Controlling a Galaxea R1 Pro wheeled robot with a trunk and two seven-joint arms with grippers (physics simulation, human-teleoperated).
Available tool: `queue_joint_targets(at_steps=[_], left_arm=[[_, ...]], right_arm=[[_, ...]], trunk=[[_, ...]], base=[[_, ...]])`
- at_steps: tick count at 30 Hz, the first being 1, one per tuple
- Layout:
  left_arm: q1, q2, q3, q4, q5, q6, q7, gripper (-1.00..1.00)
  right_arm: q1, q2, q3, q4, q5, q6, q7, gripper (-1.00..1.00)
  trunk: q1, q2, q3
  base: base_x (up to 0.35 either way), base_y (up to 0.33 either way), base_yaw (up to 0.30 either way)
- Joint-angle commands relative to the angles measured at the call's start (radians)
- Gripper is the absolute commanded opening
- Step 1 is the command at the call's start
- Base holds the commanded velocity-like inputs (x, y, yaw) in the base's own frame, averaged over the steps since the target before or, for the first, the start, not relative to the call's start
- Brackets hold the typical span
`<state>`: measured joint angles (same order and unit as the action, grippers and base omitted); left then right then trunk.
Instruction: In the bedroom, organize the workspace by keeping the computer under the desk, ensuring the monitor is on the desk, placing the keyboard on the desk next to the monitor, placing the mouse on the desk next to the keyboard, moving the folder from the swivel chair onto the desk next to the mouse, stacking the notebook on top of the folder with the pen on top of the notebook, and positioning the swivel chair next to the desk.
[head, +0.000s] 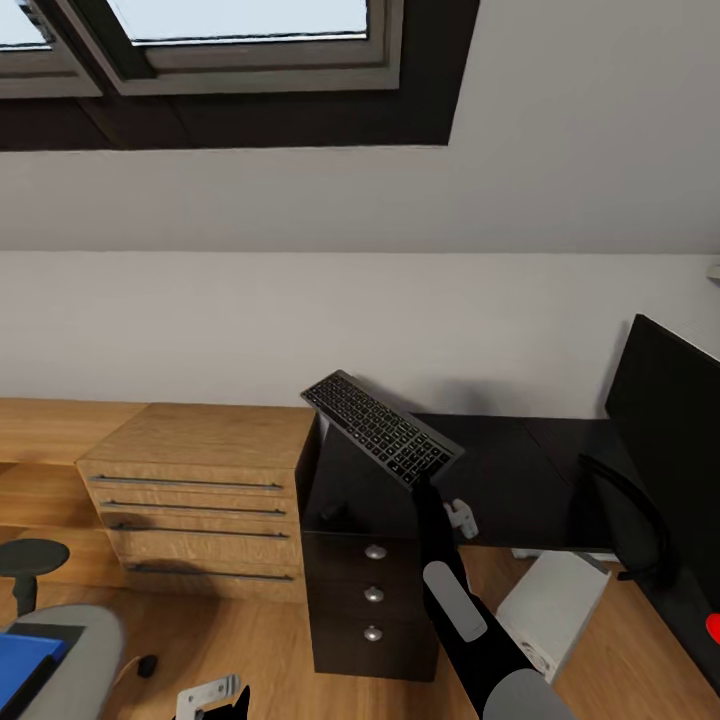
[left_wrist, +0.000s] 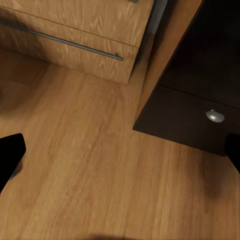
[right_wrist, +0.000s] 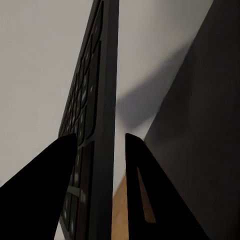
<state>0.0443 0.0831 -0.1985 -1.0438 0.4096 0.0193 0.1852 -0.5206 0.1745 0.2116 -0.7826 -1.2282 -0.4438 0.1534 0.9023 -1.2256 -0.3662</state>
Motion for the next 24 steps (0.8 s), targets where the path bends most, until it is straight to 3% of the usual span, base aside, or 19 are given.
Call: queue_joint_targets(at_steps=[1,11,18,24], left_arm=[[0.000,0.001,-0.004,-0.002,0.008,0.002,0.008,1.00],[0.000,0.001,-0.004,-0.002,0.008,0.001,0.008,1.00],[0.000,0.001,-0.004,-0.002,0.008,-0.001,0.008,1.00],[0.000,0.001,-0.004,-0.003,0.008,-0.002,0.008,1.00]], right_arm=[[-0.001,0.000,0.002,0.002,-0.009,-0.006,0.002,-1.00],[-0.001,0.000,0.000,0.004,-0.008,-0.013,-0.103,-1.00],[-0.002,0.000,0.002,0.003,-0.007,-0.015,-0.226,-1.00],[-0.002,0.000,0.000,0.005,-0.008,-0.016,-0.238,-1.00]], trunk=[[0.000,-0.001,-0.001],[0.000,-0.001,-0.001],[0.000,-0.001,-0.001],[0.000,-0.001,-0.001]], base=[[0.023,0.008,0.000],[0.005,0.002,0.000],[0.000,0.000,0.000],[0.000,0.000,0.000]])
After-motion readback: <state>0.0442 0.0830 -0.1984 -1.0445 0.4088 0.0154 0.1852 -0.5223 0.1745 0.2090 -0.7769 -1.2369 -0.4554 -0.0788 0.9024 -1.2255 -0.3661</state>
